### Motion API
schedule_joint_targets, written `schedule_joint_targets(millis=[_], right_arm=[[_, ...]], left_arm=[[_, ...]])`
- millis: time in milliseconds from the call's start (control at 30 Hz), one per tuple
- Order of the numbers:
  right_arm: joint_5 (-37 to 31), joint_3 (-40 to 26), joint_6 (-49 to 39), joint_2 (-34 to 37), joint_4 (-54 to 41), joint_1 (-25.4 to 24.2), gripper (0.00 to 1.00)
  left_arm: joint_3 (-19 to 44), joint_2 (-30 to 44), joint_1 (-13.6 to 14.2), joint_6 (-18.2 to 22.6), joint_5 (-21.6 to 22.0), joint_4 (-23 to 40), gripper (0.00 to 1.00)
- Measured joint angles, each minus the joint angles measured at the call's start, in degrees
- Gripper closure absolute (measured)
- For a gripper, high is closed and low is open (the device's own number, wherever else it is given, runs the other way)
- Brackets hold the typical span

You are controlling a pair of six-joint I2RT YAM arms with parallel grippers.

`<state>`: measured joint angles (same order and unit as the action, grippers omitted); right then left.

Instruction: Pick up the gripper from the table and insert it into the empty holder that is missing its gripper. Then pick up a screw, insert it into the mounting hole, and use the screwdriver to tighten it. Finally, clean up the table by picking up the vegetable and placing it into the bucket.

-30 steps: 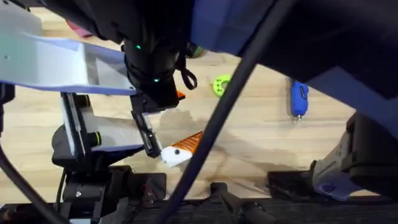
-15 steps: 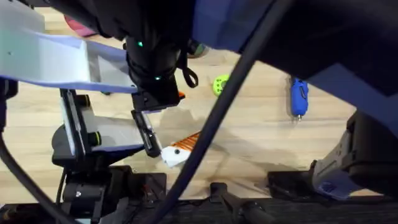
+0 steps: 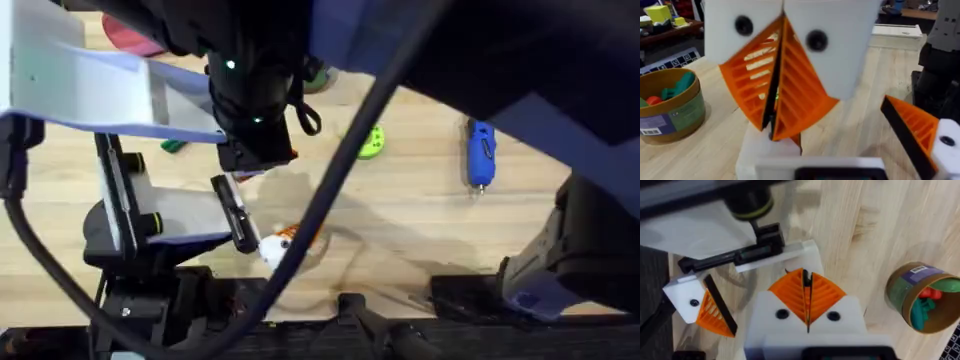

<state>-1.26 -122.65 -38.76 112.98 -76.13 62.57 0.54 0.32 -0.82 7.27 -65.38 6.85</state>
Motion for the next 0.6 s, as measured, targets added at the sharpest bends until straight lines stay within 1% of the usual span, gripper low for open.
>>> schedule_joint_targets(millis=[600], right_arm=[[0.0, 0.0, 0.2, 0.5, 0.0, 0.0, 0.998]], left_arm=[[0.0, 0.0, 0.0, -0.2, 0.0, 0.0, 0.015]])
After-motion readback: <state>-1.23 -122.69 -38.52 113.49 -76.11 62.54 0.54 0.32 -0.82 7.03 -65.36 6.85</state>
